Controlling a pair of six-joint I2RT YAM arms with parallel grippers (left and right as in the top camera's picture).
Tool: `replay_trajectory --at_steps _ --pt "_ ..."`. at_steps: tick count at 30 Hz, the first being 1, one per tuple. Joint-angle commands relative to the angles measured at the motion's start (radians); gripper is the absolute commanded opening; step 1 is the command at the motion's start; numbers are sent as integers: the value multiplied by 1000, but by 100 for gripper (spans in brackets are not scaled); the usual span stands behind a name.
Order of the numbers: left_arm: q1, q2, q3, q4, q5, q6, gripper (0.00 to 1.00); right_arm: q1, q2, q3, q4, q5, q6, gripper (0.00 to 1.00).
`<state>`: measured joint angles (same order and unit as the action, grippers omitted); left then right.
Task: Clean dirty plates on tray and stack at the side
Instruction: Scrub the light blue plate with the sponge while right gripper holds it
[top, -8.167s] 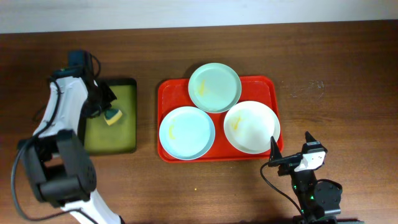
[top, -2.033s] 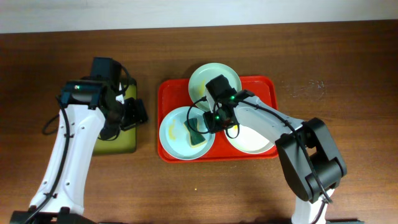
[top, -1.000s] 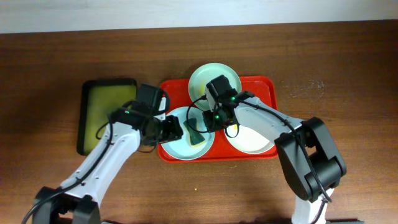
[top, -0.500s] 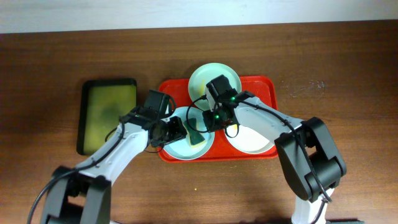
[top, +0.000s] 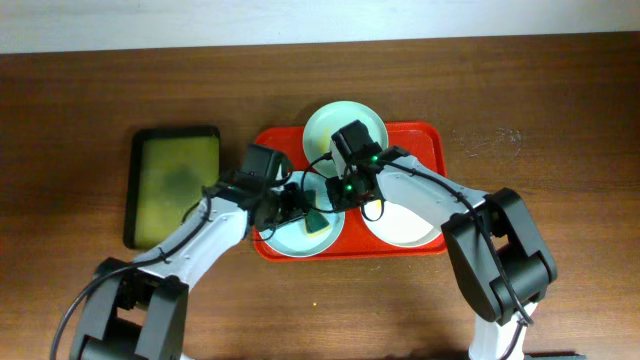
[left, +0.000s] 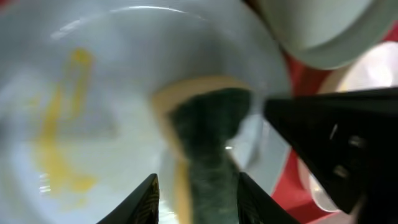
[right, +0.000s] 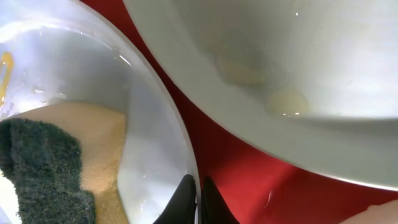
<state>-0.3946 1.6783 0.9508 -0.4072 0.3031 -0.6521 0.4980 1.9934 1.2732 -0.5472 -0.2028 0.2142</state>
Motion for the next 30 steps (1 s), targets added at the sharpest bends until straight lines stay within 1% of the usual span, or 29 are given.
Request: replay_trajectory --at_steps 1,3,12,15,21,23,30 --pt "-52 16 -5 29 -3 -36 38 6 29 -20 -1 20 4 4" --pt "-65 16 -5 29 -37 -73 38 6 29 -20 -1 20 4 4" --pt "-68 34 -5 31 -135 -82 39 6 29 -21 -1 20 4 4" --pt "-68 61 -5 33 -135 -122 38 6 29 -21 -1 20 4 4" --pt "-68 80 -5 85 -84 -121 39 6 29 -21 -1 20 4 4" --pt "-68 80 -5 101 -62 -121 37 6 29 -21 -1 20 4 4" --pt "-68 79 -5 102 -64 -117 30 6 29 -21 -1 20 4 4"
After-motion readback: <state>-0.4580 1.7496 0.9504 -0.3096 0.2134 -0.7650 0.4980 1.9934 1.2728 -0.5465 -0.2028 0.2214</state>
